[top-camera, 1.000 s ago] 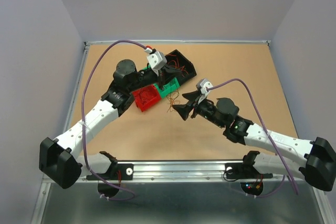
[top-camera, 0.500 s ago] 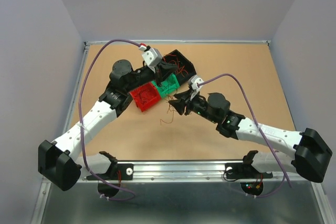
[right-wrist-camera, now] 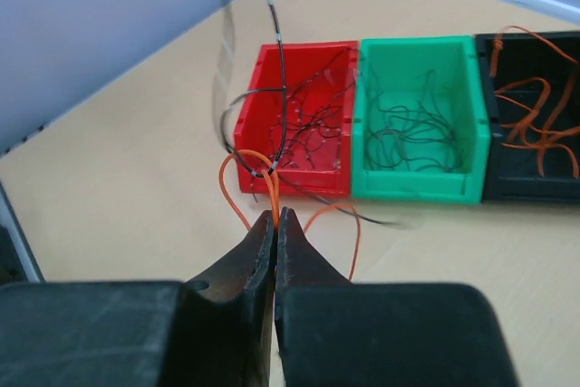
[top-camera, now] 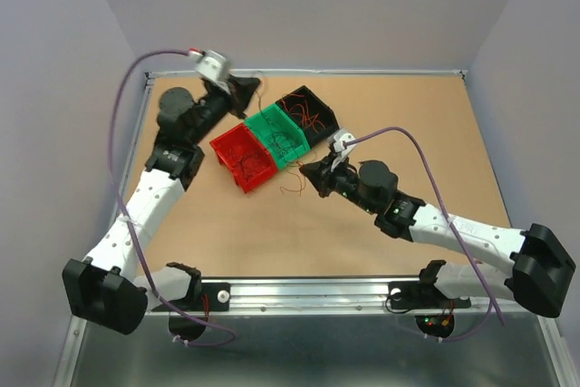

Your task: Untangle the cables

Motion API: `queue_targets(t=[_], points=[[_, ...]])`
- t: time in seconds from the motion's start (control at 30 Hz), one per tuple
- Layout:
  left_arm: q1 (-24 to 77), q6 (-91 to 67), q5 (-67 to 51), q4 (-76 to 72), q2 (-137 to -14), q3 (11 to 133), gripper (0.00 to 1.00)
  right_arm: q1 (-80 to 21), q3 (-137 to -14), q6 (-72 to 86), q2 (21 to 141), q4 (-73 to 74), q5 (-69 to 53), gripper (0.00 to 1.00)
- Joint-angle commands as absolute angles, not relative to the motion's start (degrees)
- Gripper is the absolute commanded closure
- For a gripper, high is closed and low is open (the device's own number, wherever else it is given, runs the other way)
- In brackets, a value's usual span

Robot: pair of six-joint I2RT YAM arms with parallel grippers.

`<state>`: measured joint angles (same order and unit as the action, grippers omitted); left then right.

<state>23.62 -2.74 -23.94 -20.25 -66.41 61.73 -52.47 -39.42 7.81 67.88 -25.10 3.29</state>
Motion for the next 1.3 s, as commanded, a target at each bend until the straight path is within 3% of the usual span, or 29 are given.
queue_targets(t=[0.0, 0.1, 0.17, 0.33, 0.6, 0.9, 1.27], points=[[6.2, -12.3, -13.9, -24.2, -61.4, 66.7, 1.0, -52.5, -42.4, 12.2, 62.5, -22.3, 17.3, 0.99], [-10.2, -18.7, -16.2, -26.7, -62.3, 66.3, 1.0, -52.4, -41.7, 15.2, 57.7, -17.5, 28.2, 0.99], [-15.6, -23.6, -20.9, -27.7, -64.4, 66.3, 1.0, -52.4, -39.4, 17.5, 54.2, -15.8, 38.8, 0.99], [-17.8, -25.8, -25.9, -31.6, -71.5, 64.2, 1.0, -52.4, -33.4, 20.5, 41.3, -14.6, 58.8, 1.0], [-12.4, -22.9, -33.0, -41.0, -73.4, 58.4, 1.0, -52.4, -31.0, 18.6, 37.2, -14.1, 59.1, 0.99], [-2.2, -10.0, -31.9, -33.0, -69.7, 53.6, 1.0, -52.3, -34.6, 18.9, 46.2, -14.1, 58.6, 0.99], [1.4, -4.5, -39.6, -29.1, -70.0, 51.5, 1.0, -52.4, -35.4, 19.2, 47.5, -14.1, 57.2, 1.0]])
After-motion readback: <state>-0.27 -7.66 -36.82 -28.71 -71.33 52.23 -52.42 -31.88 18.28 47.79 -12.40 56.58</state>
